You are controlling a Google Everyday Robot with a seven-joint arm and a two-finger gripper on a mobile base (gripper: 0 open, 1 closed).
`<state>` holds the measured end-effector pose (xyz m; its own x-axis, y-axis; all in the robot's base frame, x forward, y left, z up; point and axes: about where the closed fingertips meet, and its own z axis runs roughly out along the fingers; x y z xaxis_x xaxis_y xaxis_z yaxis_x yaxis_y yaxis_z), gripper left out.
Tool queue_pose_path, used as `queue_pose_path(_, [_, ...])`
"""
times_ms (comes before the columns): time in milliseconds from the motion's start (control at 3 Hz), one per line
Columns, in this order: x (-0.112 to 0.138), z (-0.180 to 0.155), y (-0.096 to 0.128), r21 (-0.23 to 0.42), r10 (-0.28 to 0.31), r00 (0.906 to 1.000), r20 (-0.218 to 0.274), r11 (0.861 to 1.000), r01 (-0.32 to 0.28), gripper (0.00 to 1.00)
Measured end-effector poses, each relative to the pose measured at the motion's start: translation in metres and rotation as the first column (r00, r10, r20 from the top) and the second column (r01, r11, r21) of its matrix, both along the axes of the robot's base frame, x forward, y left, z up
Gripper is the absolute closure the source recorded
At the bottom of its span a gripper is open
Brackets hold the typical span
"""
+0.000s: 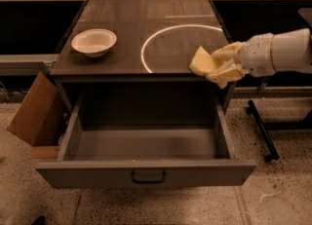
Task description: Pick sponge from top drawer and place on counter
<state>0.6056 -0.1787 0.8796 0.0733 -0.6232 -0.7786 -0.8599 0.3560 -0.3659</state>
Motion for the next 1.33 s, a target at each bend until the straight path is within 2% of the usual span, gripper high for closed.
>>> queue_pose_path(333, [0.049,0.014,0.008,-0.011,-0.093,0.9955,0.020,0.996,0.093,1.00])
queue_pose_path(667, [0.087,0.017,0.017,-0.008,-0.164,0.9862,0.022,0.986,0.164,1.00])
queue_pose_path(1000, [0.138,0.019,0.032,0.041,-0.240,0.9705,0.017,0.970,0.240,0.97])
queue_pose_path(1333, [0.170,0.020,0.039,0.060,-0.282,0.9594,0.016,0.958,0.280,0.75])
